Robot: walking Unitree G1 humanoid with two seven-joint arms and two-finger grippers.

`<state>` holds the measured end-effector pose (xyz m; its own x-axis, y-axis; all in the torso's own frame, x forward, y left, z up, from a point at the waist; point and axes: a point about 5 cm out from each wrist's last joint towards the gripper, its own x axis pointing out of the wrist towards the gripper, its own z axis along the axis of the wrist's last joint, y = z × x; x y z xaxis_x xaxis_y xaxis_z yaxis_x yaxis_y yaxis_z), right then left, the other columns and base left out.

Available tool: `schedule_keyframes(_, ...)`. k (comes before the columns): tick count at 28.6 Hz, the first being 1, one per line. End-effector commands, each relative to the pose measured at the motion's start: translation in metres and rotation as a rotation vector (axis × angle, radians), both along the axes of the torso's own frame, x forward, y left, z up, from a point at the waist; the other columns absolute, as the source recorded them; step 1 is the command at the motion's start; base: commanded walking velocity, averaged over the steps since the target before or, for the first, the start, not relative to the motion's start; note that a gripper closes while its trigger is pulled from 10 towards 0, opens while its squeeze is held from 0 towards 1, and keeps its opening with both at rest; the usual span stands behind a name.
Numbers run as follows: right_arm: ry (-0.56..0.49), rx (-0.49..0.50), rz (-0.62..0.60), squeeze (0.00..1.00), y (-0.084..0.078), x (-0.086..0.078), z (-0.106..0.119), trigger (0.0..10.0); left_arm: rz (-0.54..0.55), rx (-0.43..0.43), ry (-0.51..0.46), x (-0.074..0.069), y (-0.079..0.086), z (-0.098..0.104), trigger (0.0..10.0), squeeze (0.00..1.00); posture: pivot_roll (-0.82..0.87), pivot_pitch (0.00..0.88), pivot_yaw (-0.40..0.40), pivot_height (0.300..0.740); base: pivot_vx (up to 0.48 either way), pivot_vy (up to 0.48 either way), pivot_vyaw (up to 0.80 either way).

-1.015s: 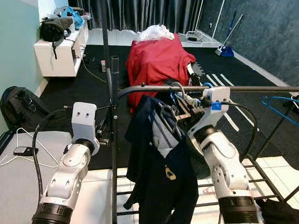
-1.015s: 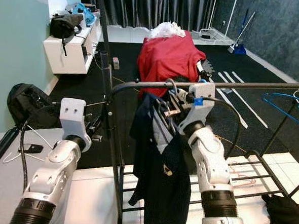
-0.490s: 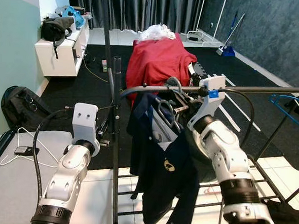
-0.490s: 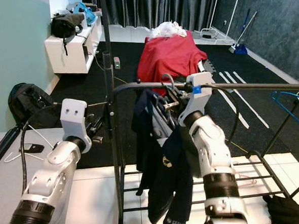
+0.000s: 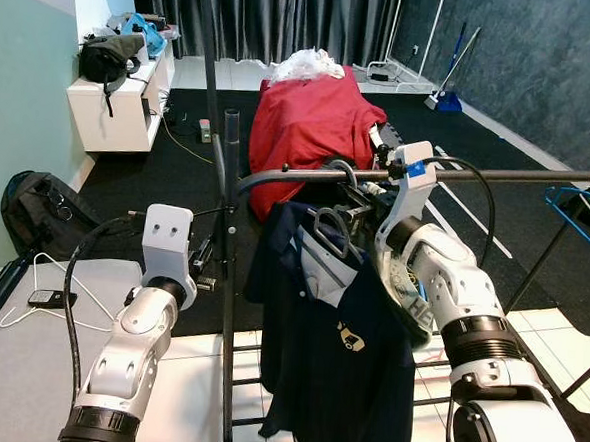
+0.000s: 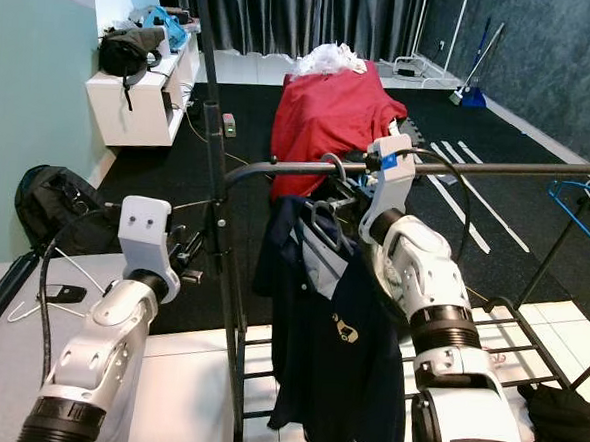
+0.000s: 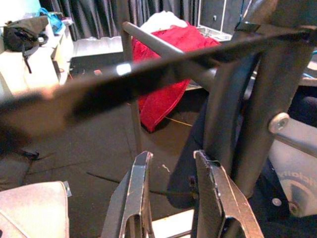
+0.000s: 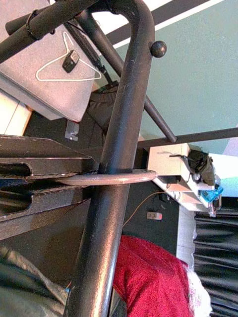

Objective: Hang hanger

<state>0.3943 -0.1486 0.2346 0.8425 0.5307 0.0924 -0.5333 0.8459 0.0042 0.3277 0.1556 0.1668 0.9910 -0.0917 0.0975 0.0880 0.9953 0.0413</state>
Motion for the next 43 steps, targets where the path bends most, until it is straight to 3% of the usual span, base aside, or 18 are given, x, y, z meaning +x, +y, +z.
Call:
schedule_keyframes(1, -0.009, 0.015, 0.018, 0.0, 0.002, 0.002, 0.005, 10.0, -0.032, 0.031, -0.011, -0.002, -0.002, 0.001, 10.0, 0.0, -0.04, 0.039, -0.017, 0.74, 0.0, 0.0, 0.0)
schedule_keyframes(4, -0.015, 0.023, 0.028, 0.0, 0.003, 0.002, 0.006, 10.0, -0.033, 0.033, -0.011, -0.002, -0.002, 0.001, 10.0, 0.0, -0.04, 0.039, -0.017, 0.74, 0.0, 0.0, 0.0)
schedule_keyframes(5, -0.022, 0.031, 0.049, 0.45, 0.003, 0.003, 0.008, 10.0, -0.033, 0.034, -0.011, -0.002, -0.002, 0.001, 10.0, 0.0, -0.04, 0.039, -0.017, 0.74, 0.0, 0.0, 0.0)
schedule_keyframes(6, -0.036, 0.03, 0.071, 1.0, 0.005, 0.002, 0.01, 10.0, -0.034, 0.036, -0.012, -0.001, -0.002, 0.002, 10.0, 0.0, -0.04, 0.04, -0.014, 0.74, 0.0, 0.0, 0.0)
schedule_keyframes(9, -0.052, 0.024, 0.096, 1.0, 0.008, 0.002, 0.013, 10.0, -0.034, 0.038, -0.012, -0.001, -0.001, 0.002, 10.0, 0.0, -0.04, 0.04, -0.014, 0.74, 0.0, 0.0, 0.0)
schedule_keyframes(10, -0.052, 0.024, 0.096, 0.0, 0.008, 0.002, 0.013, 10.0, -0.034, 0.038, -0.012, -0.001, -0.001, 0.002, 10.0, 0.0, -0.04, 0.04, -0.014, 0.74, 0.0, 0.0, 0.0)
schedule_keyframes(16, -0.22, -0.04, -0.01, 0.0, 0.011, -0.008, 0.02, 10.0, -0.029, 0.069, -0.019, -0.004, 0.006, 0.002, 10.0, 0.0, -0.05, 0.042, -0.018, 0.74, 0.0, 0.0, 0.0)
schedule_keyframes(26, -0.281, -0.036, -0.067, 0.0, 0.017, -0.031, 0.004, 10.0, -0.072, 0.025, -0.042, -0.017, 0.009, 0.005, 10.0, 0.0, -0.05, 0.051, -0.011, 0.74, 0.0, 0.0, 0.0)
schedule_keyframes(30, -0.287, -0.005, -0.032, 0.0, 0.026, -0.038, -0.004, 10.0, -0.076, 0.028, -0.046, -0.019, 0.013, 0.005, 10.0, 0.0, -0.05, 0.047, -0.006, 0.74, 0.0, 0.0, 0.0)
schedule_keyframes(43, -0.28, 0.015, 0.106, 0.0, 0.054, -0.03, 0.012, 10.0, -0.07, 0.074, -0.066, -0.015, 0.025, 0.013, 10.0, 0.0, -0.04, 0.026, -0.018, 0.74, 0.0, 0.0, 0.0)
